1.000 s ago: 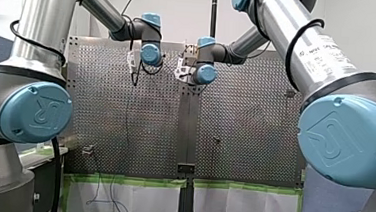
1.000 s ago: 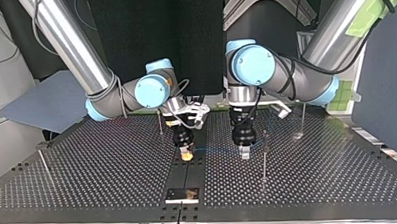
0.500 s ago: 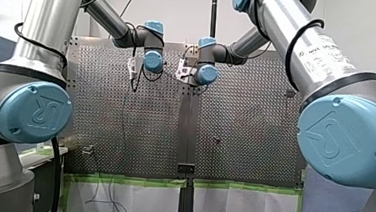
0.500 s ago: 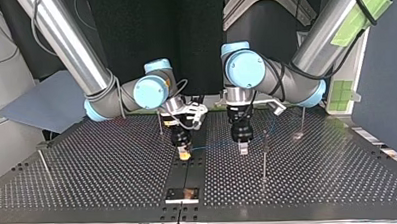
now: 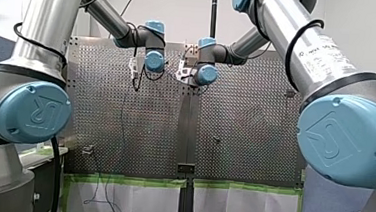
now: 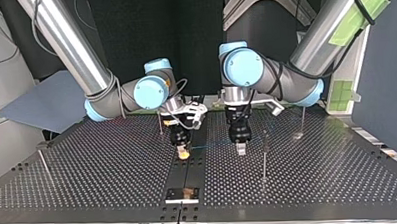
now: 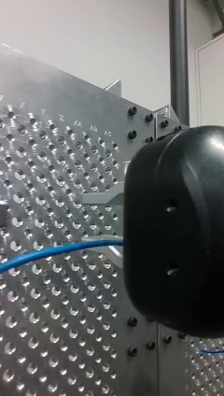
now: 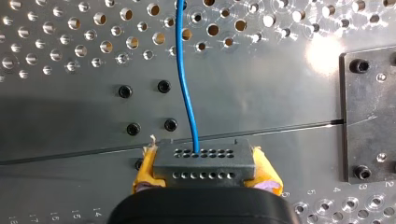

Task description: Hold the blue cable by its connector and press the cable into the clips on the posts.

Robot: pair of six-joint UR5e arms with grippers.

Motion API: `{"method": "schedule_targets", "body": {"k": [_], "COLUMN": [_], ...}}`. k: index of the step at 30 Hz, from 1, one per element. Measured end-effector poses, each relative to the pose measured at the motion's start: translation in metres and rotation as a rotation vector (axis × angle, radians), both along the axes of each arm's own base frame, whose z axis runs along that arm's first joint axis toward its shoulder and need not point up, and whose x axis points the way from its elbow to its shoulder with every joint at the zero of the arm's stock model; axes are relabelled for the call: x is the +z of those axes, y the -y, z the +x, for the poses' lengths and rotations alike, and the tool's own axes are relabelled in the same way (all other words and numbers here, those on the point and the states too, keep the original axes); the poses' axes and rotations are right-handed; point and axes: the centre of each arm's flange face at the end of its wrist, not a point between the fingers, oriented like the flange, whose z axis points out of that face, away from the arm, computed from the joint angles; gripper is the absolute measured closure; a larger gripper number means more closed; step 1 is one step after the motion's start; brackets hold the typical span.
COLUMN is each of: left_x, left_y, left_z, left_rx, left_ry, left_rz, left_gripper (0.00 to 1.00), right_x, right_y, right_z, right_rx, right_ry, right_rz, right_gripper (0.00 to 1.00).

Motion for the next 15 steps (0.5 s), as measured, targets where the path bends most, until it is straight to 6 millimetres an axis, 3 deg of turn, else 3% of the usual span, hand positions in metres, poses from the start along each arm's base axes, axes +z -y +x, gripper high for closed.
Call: {"method": "schedule_targets", "body": {"k": [1,3,15], "left_x": [0.0,0.0,0.0007], "left_y": [0.0009,0.0019,0.0035], "left_z": [-0.0005,-0.0013,-0.0033], "left_rx": [-0.002,-0.002,0.019], "left_ry": [0.0,0.0,0.005], "left_rz": [0.0,0.0,0.007], "left_gripper": [0.8,1.0,1.0], "right_x": [0.0,-0.0006,-0.0074], "right_y": [0.0001,0.0005,0.0019], "right_z": [-0.0001,-0.0002,-0.0033], "right_rx": [0.0,-0.001,-0.006], "right_ry": [0.0,-0.001,-0.008], "right_rz": [0.0,0.001,0.011], "right_gripper": [1.0,1.0,1.0]}}
